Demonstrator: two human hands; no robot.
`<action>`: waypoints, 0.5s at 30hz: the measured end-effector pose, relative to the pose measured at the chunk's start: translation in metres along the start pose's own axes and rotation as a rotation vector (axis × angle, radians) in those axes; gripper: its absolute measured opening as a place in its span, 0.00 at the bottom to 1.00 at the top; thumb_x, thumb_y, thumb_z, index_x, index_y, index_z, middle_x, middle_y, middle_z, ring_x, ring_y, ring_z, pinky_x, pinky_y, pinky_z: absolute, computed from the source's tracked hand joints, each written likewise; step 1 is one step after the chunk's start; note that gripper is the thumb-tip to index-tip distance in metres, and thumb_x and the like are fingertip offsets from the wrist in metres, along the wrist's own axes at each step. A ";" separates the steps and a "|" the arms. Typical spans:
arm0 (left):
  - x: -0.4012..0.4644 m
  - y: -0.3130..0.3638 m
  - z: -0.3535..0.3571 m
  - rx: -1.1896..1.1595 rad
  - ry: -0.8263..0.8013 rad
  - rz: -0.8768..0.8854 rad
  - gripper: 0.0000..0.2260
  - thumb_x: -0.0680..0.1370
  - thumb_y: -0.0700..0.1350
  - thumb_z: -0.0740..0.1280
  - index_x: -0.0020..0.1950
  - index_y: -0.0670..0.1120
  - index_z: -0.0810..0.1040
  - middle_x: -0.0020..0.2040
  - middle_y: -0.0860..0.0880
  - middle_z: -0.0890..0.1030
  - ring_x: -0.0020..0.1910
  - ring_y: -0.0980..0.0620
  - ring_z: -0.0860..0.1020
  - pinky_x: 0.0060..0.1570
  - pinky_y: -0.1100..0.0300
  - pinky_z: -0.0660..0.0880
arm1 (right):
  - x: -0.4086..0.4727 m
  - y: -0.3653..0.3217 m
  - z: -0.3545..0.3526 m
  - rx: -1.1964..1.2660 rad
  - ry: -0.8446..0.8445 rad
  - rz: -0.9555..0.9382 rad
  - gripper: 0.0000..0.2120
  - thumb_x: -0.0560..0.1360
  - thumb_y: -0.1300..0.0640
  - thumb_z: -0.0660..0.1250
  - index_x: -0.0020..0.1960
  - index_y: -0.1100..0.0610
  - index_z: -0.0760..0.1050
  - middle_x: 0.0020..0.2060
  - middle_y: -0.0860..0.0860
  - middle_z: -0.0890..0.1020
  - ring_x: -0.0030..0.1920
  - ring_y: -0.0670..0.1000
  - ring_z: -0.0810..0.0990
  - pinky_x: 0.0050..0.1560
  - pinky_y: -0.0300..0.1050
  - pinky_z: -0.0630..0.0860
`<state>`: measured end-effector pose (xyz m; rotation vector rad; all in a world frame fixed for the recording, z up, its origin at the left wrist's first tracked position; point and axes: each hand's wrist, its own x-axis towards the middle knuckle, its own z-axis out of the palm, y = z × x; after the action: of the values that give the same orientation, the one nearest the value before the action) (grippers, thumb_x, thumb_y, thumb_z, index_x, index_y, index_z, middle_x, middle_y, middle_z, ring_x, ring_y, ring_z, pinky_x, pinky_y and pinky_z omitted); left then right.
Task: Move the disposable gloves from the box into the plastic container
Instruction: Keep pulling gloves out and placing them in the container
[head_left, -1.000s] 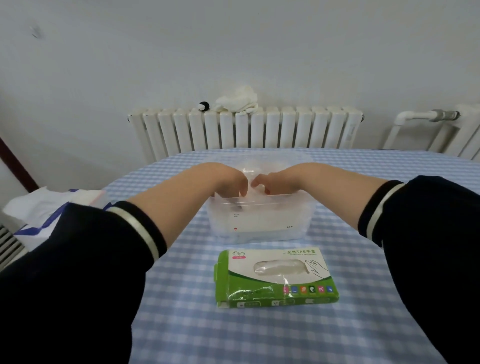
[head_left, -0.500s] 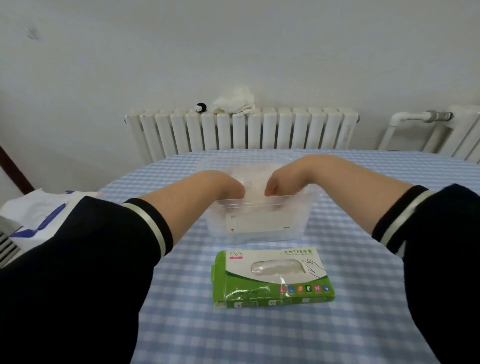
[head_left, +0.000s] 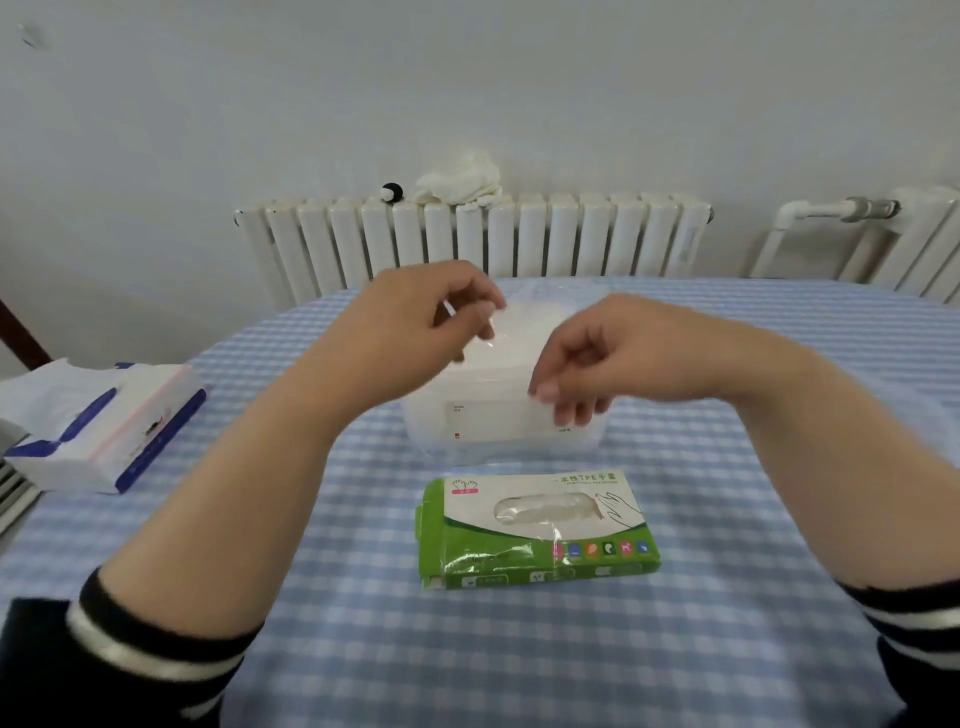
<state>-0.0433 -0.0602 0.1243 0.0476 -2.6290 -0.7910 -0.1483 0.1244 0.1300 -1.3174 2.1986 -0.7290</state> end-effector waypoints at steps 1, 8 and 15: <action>-0.010 0.002 0.003 -0.081 -0.044 -0.003 0.04 0.80 0.48 0.65 0.49 0.55 0.79 0.40 0.61 0.83 0.36 0.62 0.81 0.39 0.68 0.74 | -0.002 0.003 0.013 -0.021 -0.069 0.006 0.03 0.74 0.55 0.72 0.48 0.51 0.81 0.39 0.46 0.86 0.42 0.44 0.84 0.46 0.37 0.79; -0.047 -0.011 0.047 0.326 -0.602 -0.117 0.26 0.71 0.64 0.70 0.65 0.58 0.69 0.63 0.62 0.73 0.59 0.60 0.74 0.57 0.58 0.73 | 0.007 0.037 0.073 -0.346 -0.194 0.020 0.15 0.73 0.49 0.72 0.58 0.41 0.75 0.60 0.40 0.73 0.59 0.44 0.73 0.61 0.45 0.69; -0.061 -0.027 0.082 0.530 -0.680 -0.024 0.34 0.70 0.64 0.72 0.70 0.53 0.65 0.66 0.55 0.70 0.64 0.54 0.66 0.58 0.56 0.70 | 0.014 0.061 0.091 -0.330 -0.168 -0.069 0.16 0.78 0.57 0.66 0.61 0.40 0.78 0.65 0.40 0.72 0.64 0.43 0.69 0.66 0.43 0.66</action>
<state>-0.0198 -0.0313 0.0255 -0.0558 -3.4175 -0.0801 -0.1355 0.1179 0.0205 -1.5570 2.2093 -0.2712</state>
